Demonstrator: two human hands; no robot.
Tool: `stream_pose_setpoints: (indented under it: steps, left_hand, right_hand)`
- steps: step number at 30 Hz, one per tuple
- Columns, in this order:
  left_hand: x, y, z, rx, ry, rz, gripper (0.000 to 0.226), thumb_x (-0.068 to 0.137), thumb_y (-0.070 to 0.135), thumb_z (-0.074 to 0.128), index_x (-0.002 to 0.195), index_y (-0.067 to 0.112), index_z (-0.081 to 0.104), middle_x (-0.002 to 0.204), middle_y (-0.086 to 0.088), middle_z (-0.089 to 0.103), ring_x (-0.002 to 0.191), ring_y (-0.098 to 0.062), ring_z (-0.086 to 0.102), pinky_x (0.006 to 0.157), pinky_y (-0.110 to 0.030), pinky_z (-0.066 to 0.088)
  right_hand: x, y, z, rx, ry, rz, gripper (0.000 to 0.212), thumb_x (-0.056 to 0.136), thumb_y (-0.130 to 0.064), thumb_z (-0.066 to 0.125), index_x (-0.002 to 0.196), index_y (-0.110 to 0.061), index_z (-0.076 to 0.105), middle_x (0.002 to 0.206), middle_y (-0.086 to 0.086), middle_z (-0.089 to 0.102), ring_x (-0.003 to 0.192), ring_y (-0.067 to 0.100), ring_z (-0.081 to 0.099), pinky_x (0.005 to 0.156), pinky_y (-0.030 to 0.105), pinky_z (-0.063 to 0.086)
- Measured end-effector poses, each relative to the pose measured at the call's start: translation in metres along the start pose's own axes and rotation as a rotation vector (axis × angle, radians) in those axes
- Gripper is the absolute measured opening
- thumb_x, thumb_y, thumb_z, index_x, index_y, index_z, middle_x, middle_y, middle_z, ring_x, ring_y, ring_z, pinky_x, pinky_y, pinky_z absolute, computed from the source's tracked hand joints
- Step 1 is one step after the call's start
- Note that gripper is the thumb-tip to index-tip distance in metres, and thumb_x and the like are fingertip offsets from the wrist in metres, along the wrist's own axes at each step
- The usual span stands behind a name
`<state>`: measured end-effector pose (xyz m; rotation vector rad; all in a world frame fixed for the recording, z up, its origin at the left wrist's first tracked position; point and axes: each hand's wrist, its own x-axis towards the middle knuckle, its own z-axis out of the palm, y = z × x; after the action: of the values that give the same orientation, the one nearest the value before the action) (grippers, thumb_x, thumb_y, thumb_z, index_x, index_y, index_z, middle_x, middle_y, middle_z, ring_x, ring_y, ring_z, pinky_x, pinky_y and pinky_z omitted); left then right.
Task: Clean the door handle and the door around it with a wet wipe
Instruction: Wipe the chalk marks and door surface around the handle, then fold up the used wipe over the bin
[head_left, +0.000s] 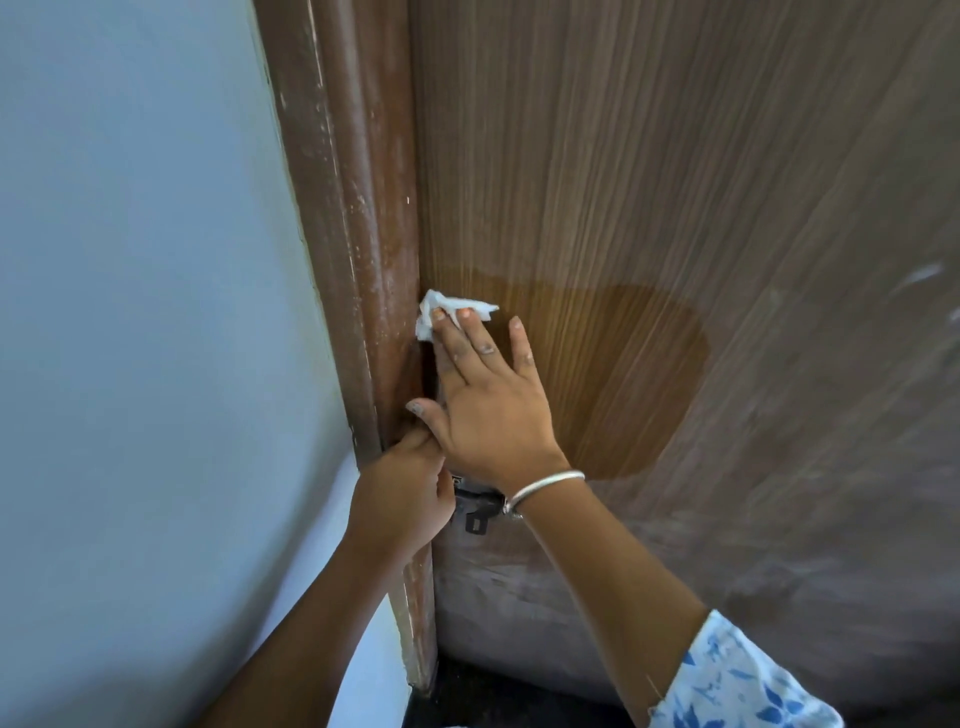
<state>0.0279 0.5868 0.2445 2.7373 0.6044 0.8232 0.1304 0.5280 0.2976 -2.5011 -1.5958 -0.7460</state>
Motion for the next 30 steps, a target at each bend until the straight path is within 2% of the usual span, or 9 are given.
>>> stream_pose_setpoints:
  steps: [2,5,9,12,16,18,23,27,30]
  left_hand:
    - [-0.001,-0.002,0.003,-0.05,-0.004,0.012,0.04,0.064,-0.003,0.072,0.103,0.006,0.068,0.102,-0.01,0.072,0.068,-0.03,0.069,0.054,-0.021,0.046]
    - [-0.002,-0.002,0.004,-0.085,0.005,0.026,0.045,0.07,0.0,0.071,0.114,0.009,0.066,0.117,-0.008,0.067,0.088,-0.028,0.07,0.064,-0.032,0.057]
    - [-0.002,0.0,0.006,-0.115,-0.011,-0.024,0.05,0.068,0.003,0.074,0.117,0.01,0.064,0.12,-0.008,0.064,0.092,-0.029,0.069,0.07,-0.038,0.058]
    - [-0.002,0.002,0.007,-0.116,-0.014,-0.032,0.052,0.066,0.003,0.075,0.116,0.009,0.065,0.12,-0.009,0.064,0.089,-0.029,0.07,0.067,-0.039,0.058]
    - [-0.006,0.007,0.003,-0.083,-0.019,-0.03,0.053,0.065,0.007,0.077,0.116,0.009,0.064,0.12,-0.007,0.064,0.081,-0.026,0.071,0.06,-0.033,0.057]
    - [-0.007,0.009,0.001,-0.06,-0.02,-0.03,0.053,0.065,0.01,0.079,0.116,0.009,0.065,0.12,-0.008,0.065,0.081,-0.026,0.071,0.059,-0.031,0.056]
    - [-0.006,0.021,-0.003,-0.161,0.023,0.01,0.041,0.075,0.013,0.072,0.115,0.011,0.064,0.107,-0.006,0.07,0.091,-0.026,0.065,0.067,-0.028,0.052]
    - [-0.004,0.043,-0.006,-0.722,-0.097,-0.028,0.052,0.083,0.028,0.067,0.13,0.032,0.045,0.119,0.02,0.056,0.102,0.003,0.058,0.079,-0.007,0.045]
    - [-0.003,0.051,-0.004,-0.952,-0.246,-0.097,0.053,0.081,0.04,0.061,0.129,0.046,0.037,0.122,0.019,0.053,0.109,0.006,0.053,0.086,-0.01,0.045]
  right_hand:
    - [-0.016,0.009,0.009,-0.032,-0.018,-0.012,0.061,0.093,-0.045,0.034,0.144,-0.012,0.03,0.155,-0.002,0.019,0.144,0.017,0.009,0.114,0.049,-0.003]
    - [-0.037,0.025,0.016,-0.03,0.055,0.03,0.059,0.083,-0.022,0.046,0.14,-0.011,0.037,0.152,0.0,0.029,0.141,0.02,0.021,0.112,0.052,0.012]
    - [-0.051,0.055,0.02,-0.02,0.372,0.025,0.034,0.088,-0.008,0.045,0.117,-0.007,0.063,0.129,0.005,0.059,0.124,0.027,0.05,0.102,0.046,0.036]
    - [-0.057,0.073,0.022,-0.036,0.569,0.051,0.019,0.086,-0.004,0.055,0.096,-0.005,0.071,0.107,0.007,0.07,0.108,0.026,0.055,0.09,0.038,0.041]
    - [-0.061,0.072,0.019,-0.049,0.547,0.115,0.017,0.073,0.007,0.057,0.076,-0.007,0.068,0.072,0.005,0.064,0.071,0.022,0.052,0.061,0.032,0.048]
    - [-0.064,0.066,0.015,0.018,0.453,0.177,0.022,0.062,0.012,0.058,0.072,-0.006,0.066,0.064,0.005,0.058,0.058,0.021,0.052,0.046,0.024,0.042]
    - [-0.076,0.053,0.008,0.731,0.2,0.429,0.022,0.081,-0.003,0.059,0.1,-0.016,0.06,0.086,0.0,0.065,0.076,0.019,0.061,0.06,0.032,0.053]
    - [-0.091,0.044,-0.002,1.313,0.082,0.531,0.038,0.087,-0.004,0.053,0.1,-0.04,0.057,0.08,-0.009,0.063,0.076,0.014,0.064,0.065,0.031,0.055]
    - [-0.105,0.039,-0.008,1.581,-0.039,0.562,0.037,0.091,0.004,0.045,0.1,-0.026,0.064,0.089,0.001,0.07,0.082,0.022,0.068,0.067,0.032,0.056]
